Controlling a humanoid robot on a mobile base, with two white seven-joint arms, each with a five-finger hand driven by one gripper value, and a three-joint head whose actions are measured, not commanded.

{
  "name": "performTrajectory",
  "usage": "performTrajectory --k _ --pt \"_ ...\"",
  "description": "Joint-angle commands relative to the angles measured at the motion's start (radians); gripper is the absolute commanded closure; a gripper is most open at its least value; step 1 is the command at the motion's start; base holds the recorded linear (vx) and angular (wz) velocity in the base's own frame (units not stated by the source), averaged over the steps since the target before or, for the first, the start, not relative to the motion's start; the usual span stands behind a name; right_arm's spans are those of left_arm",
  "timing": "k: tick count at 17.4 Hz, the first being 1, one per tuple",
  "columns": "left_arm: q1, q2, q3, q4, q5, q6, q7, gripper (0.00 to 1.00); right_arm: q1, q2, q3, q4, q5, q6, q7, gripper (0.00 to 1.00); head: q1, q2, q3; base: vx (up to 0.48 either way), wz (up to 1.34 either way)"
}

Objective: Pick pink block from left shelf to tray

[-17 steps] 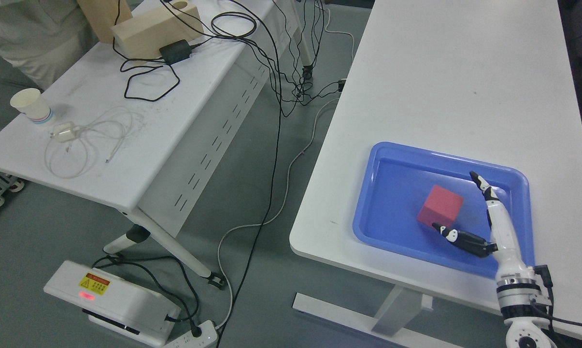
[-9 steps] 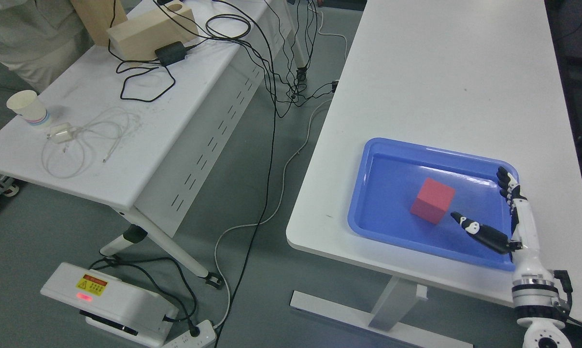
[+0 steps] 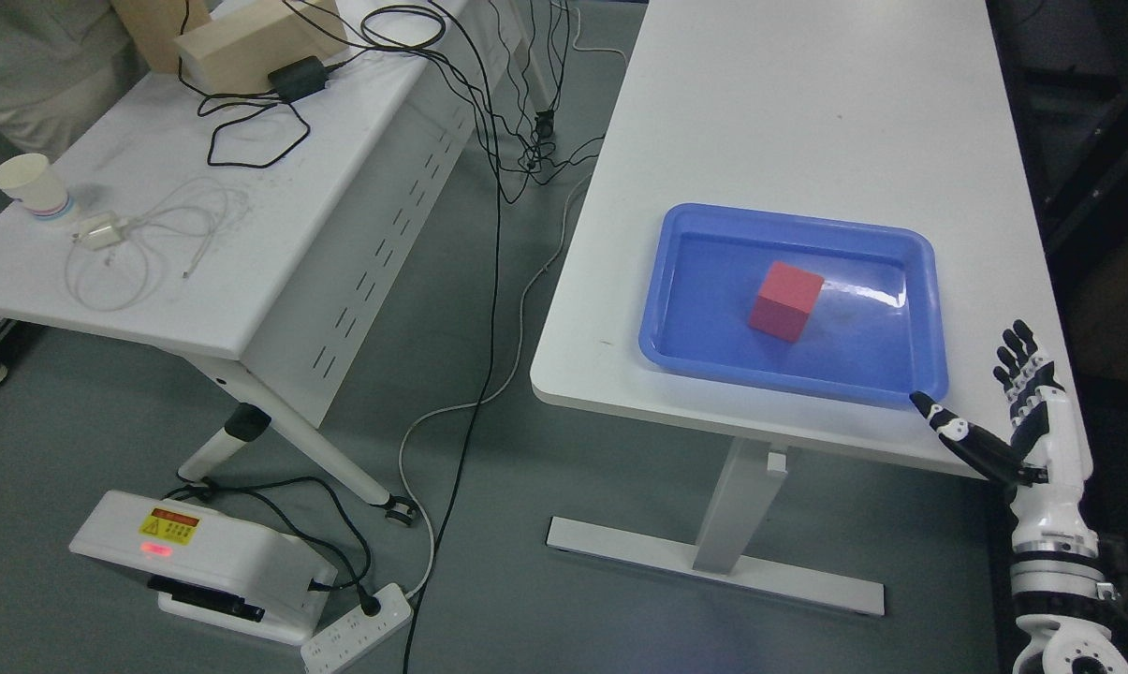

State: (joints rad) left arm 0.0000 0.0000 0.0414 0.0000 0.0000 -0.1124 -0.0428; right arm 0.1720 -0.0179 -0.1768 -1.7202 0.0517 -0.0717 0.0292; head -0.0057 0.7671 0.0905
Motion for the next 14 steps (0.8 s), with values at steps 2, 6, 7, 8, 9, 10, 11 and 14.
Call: performTrajectory --k 2,6,7,8,9,10,11,14 --pt "-0.022 0.017 0.000 -0.018 -0.002 0.003 0.000 0.00 0.000 0.000 -0.024 0.002 -0.055 0.030 0.006 0.00 0.0000 0.000 0.000 -0.200 -0.56" --pt "-0.022 0.017 0.000 -0.018 -0.002 0.003 0.000 0.00 0.007 0.000 -0.015 0.004 -0.055 0.030 0.027 0.00 0.0000 0.000 0.000 -0.216 -0.46" --pt "-0.022 0.017 0.000 -0.018 -0.002 0.003 0.000 0.00 0.011 0.000 -0.015 0.004 -0.055 0.030 0.049 0.00 0.0000 0.000 0.000 -0.214 -0.28" --pt "-0.022 0.017 0.000 -0.018 -0.002 0.003 0.000 0.00 0.012 0.000 -0.013 0.005 -0.055 0.030 0.063 0.00 0.0000 0.000 0.000 -0.214 -0.28" --pt "-0.022 0.017 0.000 -0.018 -0.002 0.003 0.000 0.00 0.011 0.000 -0.010 0.005 -0.055 0.030 0.067 0.00 0.0000 0.000 0.000 -0.239 -0.13" --pt "-0.022 0.017 0.000 -0.018 -0.002 0.003 0.000 0.00 0.011 0.000 0.002 0.005 -0.052 0.032 0.074 0.00 0.0000 0.000 0.000 -0.239 -0.13" --pt "-0.022 0.017 0.000 -0.018 -0.002 0.003 0.000 0.00 0.011 0.000 0.010 0.005 -0.052 0.033 0.081 0.00 0.0000 0.000 0.000 -0.211 -0.04" --pt "-0.022 0.017 0.000 -0.018 -0.002 0.003 0.000 0.00 0.014 0.000 0.022 0.005 -0.050 0.052 0.087 0.00 0.0000 0.000 0.000 -0.189 0.01"
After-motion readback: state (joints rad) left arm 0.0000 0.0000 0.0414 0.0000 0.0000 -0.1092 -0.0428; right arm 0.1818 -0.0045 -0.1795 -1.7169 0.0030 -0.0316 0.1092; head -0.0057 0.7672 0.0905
